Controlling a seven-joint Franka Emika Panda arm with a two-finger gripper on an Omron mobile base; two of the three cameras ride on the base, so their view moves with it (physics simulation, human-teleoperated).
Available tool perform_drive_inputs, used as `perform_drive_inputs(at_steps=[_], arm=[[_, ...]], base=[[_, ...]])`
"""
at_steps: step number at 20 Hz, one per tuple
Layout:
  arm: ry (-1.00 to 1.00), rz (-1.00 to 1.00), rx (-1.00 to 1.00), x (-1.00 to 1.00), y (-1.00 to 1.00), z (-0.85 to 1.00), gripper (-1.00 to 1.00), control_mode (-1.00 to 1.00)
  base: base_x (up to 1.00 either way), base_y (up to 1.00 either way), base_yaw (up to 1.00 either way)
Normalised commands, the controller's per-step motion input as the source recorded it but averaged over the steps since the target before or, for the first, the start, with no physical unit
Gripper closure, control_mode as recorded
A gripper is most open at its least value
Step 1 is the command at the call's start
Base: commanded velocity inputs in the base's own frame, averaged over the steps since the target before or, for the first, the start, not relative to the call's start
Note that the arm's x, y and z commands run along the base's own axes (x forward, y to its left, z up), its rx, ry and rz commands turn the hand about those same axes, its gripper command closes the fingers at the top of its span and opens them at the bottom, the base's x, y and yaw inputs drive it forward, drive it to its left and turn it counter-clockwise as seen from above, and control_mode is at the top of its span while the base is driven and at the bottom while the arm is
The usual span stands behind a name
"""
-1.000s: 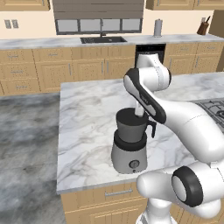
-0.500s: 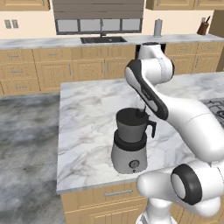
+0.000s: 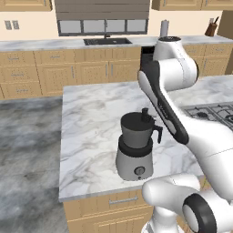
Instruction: Open the blender lid, put the kiwi in the blender, close the lid, and start the blender.
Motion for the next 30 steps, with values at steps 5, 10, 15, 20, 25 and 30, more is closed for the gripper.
perform_drive_inputs(at_steps=[5,10,15,20,25,30], arm=[[-0.08,-0.23,0.00,-0.83,0.02,-0.67,-1.00,-1.00],[0.00,-0.26,-0.02,-0.16,0.29,-0.76,-1.00,-1.00],[0.00,-0.19,-0.11,0.04,0.38,-0.42,-1.00,-1.00],[0.00,-0.28,-0.06,0.00,0.13,-0.47,-1.00,-1.00],[0.00,-0.41,0.00,0.00,0.00,-0.61,-1.00,-1.00],[0.00,-0.43,-0.01,0.00,0.01,-0.65,-1.00,-1.00]], base=[[0.00,0.00,0.00],[0.00,0.00,0.00],[0.00,0.00,0.00],[0.00,0.00,0.00],[0.00,0.00,0.00],[0.00,0.00,0.00]])
